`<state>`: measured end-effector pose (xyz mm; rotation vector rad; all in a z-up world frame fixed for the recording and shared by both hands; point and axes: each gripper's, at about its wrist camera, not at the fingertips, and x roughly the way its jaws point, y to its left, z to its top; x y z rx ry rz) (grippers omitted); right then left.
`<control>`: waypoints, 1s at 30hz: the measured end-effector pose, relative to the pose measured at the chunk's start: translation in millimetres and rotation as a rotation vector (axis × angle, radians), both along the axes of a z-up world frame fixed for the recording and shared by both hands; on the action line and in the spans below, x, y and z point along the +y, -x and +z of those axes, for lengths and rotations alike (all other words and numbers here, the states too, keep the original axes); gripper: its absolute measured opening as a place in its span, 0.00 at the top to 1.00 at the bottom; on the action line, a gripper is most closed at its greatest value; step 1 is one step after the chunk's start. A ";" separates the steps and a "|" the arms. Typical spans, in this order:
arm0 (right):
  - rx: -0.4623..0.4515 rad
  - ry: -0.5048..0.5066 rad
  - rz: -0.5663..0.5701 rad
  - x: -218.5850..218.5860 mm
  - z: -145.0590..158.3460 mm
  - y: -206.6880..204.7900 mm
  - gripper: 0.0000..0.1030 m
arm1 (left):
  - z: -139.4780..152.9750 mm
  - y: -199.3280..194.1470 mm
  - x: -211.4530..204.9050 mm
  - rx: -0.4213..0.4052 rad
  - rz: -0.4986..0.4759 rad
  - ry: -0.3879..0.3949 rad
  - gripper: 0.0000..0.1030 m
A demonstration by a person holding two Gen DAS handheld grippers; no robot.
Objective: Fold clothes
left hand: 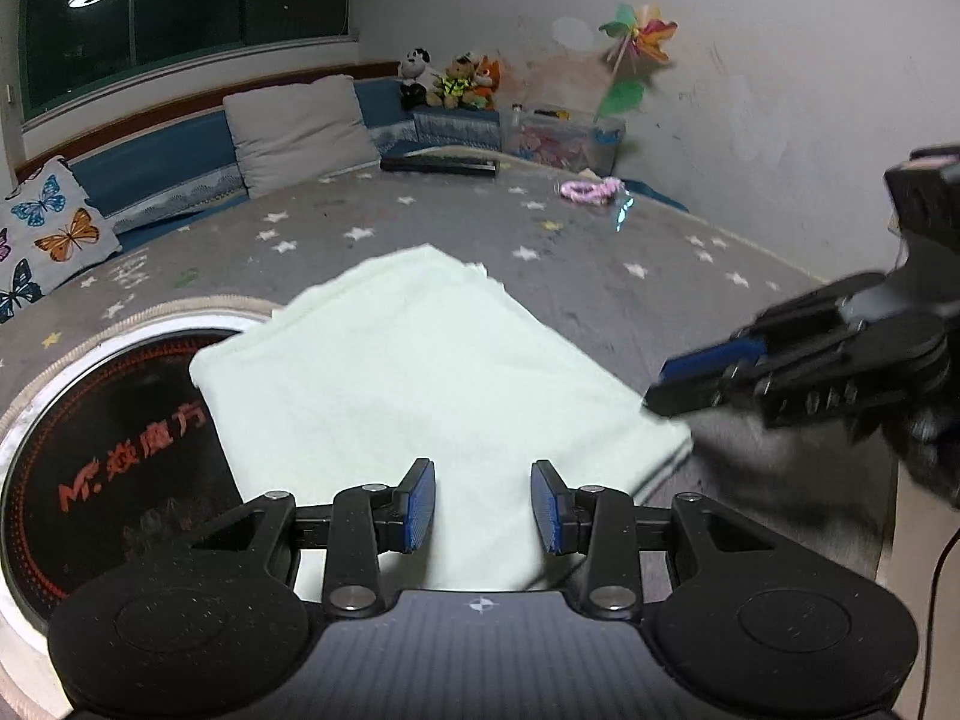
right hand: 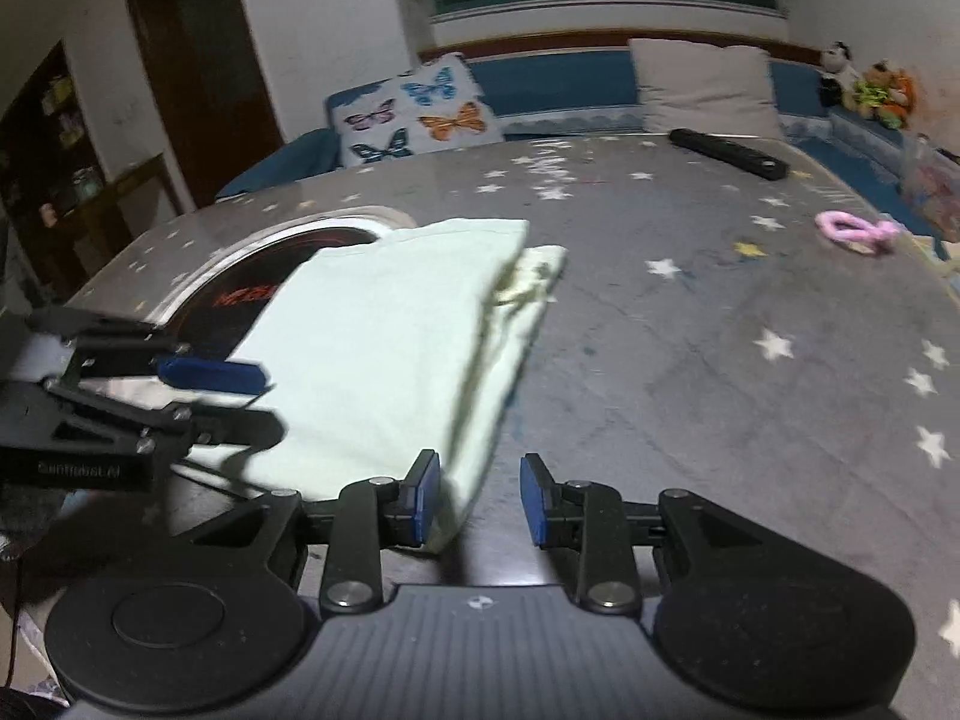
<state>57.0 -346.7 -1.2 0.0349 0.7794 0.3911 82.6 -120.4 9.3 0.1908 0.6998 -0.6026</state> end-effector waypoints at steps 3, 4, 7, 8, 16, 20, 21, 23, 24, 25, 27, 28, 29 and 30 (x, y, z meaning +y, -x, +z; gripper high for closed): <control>-0.025 0.037 -0.029 -6.4 5.7 4.3 0.73 | -2.6 1.9 2.5 0.006 0.003 0.000 0.63; -0.030 0.028 -0.033 -8.1 8.2 4.9 0.73 | -3.1 2.5 3.2 0.007 0.005 0.000 0.63; -0.061 0.003 -0.025 -5.7 15.3 7.2 0.73 | -3.5 4.5 3.6 0.006 0.006 -0.002 0.63; -0.068 -0.008 -0.018 -3.7 16.7 7.2 0.73 | -3.7 5.2 3.0 0.006 0.005 -0.004 0.63; -0.025 -0.006 0.003 9.9 -1.4 -4.5 0.68 | 1.9 8.2 10.4 0.008 0.033 0.007 0.62; -0.051 -0.017 -0.017 5.5 7.3 -6.9 0.68 | 8.1 -1.9 19.6 0.006 0.086 0.021 0.61; -0.061 -0.018 -0.016 6.5 9.9 -8.5 0.68 | 8.9 -5.9 21.6 0.007 0.104 0.022 0.60; -0.073 -0.035 -0.002 11.7 14.0 -15.3 0.68 | 9.6 -15.7 26.3 0.019 0.152 0.026 0.58; -0.077 -0.037 0.004 15.2 14.4 -18.9 0.68 | 9.2 -21.4 29.1 0.029 0.181 0.029 0.57; -0.080 -0.039 0.010 18.6 14.7 -22.8 0.67 | 8.7 -26.4 32.1 0.037 0.208 0.030 0.57; -0.075 -0.044 0.010 24.8 11.8 -33.8 0.66 | 7.4 -34.6 38.6 0.043 0.258 0.029 0.56; -0.072 -0.046 0.010 27.7 10.3 -39.2 0.66 | 6.8 -38.7 42.0 0.045 0.283 0.028 0.56; -0.067 -0.047 0.002 29.2 8.1 -44.3 0.63 | 6.2 -42.6 45.5 0.047 0.307 0.028 0.54; -0.063 -0.048 -0.007 30.4 5.9 -49.4 0.62 | 5.7 -46.1 49.1 0.049 0.330 0.031 0.51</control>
